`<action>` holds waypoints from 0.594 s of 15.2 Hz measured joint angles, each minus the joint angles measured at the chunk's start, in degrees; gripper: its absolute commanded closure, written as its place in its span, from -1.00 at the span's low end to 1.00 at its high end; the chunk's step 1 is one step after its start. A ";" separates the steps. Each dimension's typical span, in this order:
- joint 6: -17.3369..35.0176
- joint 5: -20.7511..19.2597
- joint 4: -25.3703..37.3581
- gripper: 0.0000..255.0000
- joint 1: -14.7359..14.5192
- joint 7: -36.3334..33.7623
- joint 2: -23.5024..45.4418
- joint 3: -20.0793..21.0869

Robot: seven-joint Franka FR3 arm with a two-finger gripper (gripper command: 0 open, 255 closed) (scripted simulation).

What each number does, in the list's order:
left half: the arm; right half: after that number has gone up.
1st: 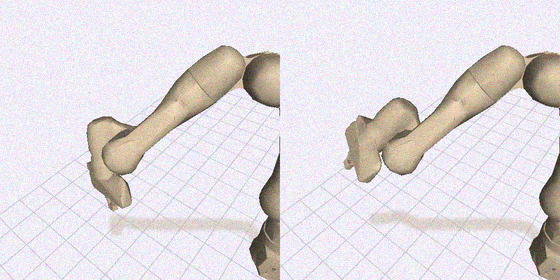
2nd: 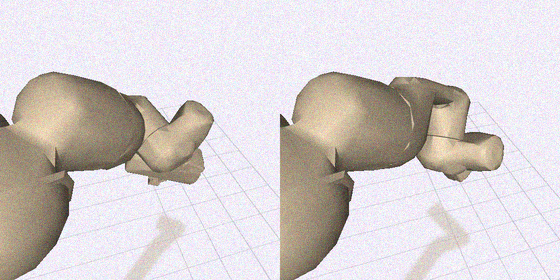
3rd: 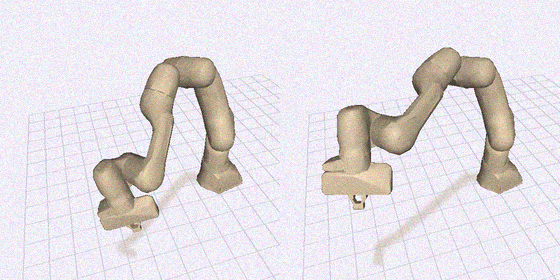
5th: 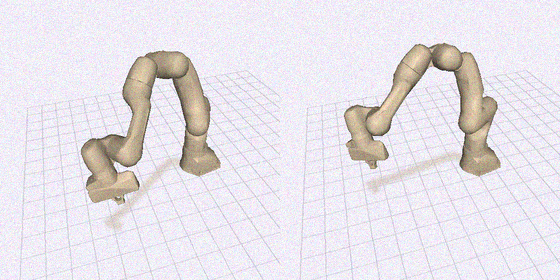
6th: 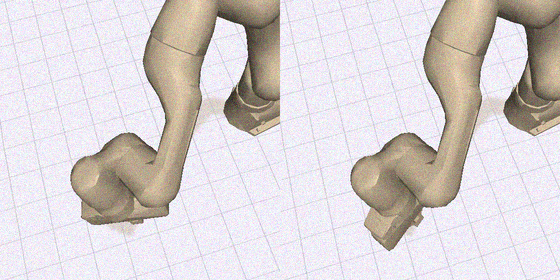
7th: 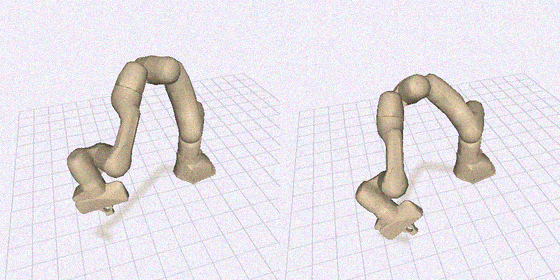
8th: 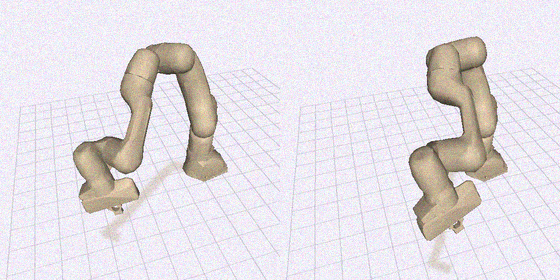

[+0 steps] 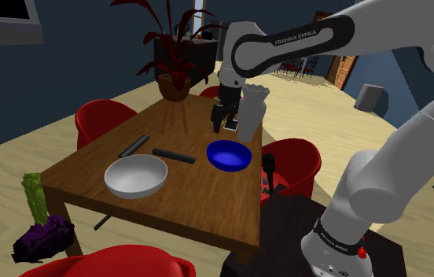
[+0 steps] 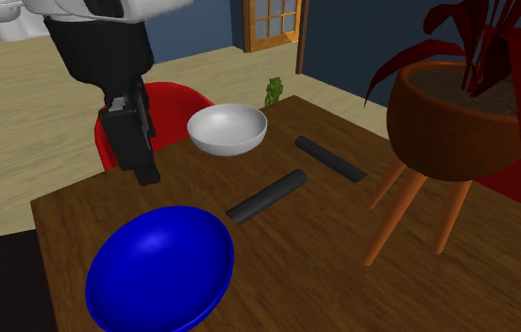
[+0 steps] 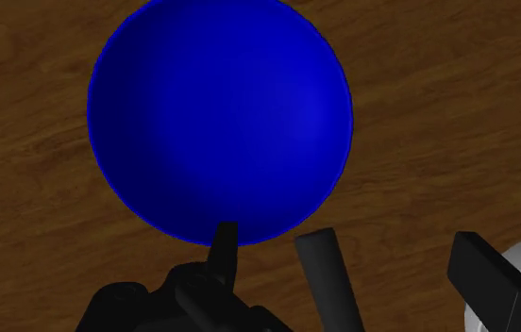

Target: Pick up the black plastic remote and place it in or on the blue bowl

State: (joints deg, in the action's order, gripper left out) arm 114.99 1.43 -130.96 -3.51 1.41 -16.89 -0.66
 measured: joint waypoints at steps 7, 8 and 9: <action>6.35 -2.25 9.10 -1.00 -1.39 1.99 15.33 1.51; 6.95 -2.67 10.63 -1.00 -1.55 2.28 17.42 1.66; 7.82 -3.09 11.44 -1.00 -1.85 2.27 19.12 1.95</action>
State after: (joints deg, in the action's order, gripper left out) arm 122.81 -1.66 -119.51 -5.36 3.68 2.22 1.29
